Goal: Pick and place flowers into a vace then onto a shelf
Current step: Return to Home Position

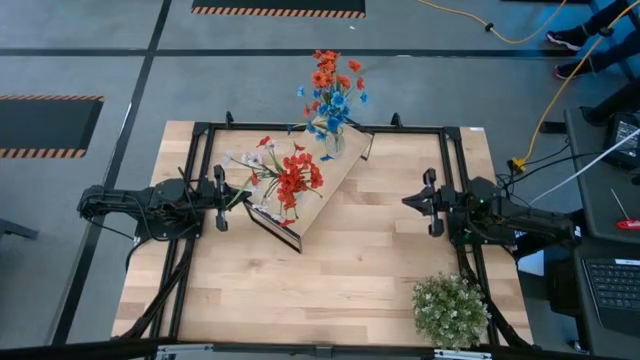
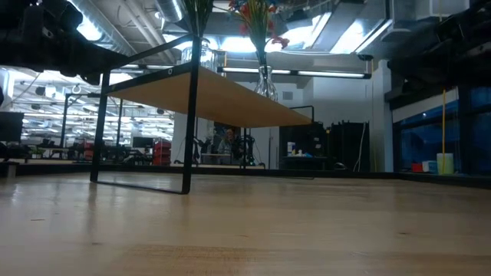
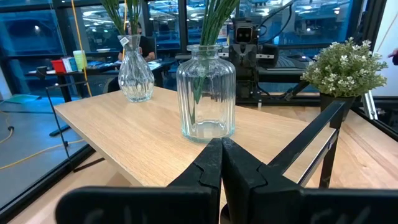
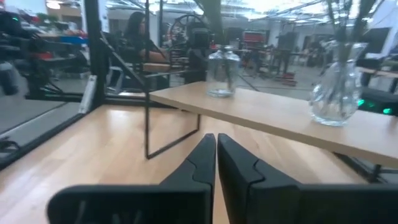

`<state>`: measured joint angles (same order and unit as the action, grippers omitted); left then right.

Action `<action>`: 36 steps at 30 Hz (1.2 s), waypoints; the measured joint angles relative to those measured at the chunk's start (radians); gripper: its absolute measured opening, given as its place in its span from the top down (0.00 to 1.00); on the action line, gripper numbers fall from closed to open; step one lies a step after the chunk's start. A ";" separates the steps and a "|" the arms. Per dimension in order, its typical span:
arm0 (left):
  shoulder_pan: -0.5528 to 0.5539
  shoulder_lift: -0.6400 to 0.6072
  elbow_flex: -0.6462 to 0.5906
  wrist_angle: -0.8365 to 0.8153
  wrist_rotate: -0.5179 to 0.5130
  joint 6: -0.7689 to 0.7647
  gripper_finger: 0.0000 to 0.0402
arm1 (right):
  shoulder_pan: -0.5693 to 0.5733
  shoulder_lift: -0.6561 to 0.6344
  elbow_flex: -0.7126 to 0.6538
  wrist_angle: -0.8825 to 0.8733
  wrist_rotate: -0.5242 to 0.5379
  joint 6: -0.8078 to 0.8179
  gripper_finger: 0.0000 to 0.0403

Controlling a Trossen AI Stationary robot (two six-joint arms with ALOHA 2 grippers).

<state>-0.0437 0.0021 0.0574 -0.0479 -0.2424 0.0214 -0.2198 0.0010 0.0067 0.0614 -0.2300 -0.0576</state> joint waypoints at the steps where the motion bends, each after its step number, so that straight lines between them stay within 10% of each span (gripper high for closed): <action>1: 0.000 0.000 0.000 0.000 0.000 0.000 0.99 | 0.009 0.000 0.000 -0.002 0.000 0.009 0.95; 13: 0.000 0.000 0.000 0.000 -0.001 0.000 0.99 | 0.241 0.000 0.000 -0.005 0.008 0.025 0.95; 36: 0.000 0.000 0.000 0.000 -0.001 0.000 0.99 | 0.249 0.003 0.000 -0.004 0.011 0.043 0.95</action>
<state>-0.0437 0.0021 0.0570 -0.0479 -0.2432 0.0213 0.0296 0.0036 0.0067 0.0574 -0.2188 -0.0149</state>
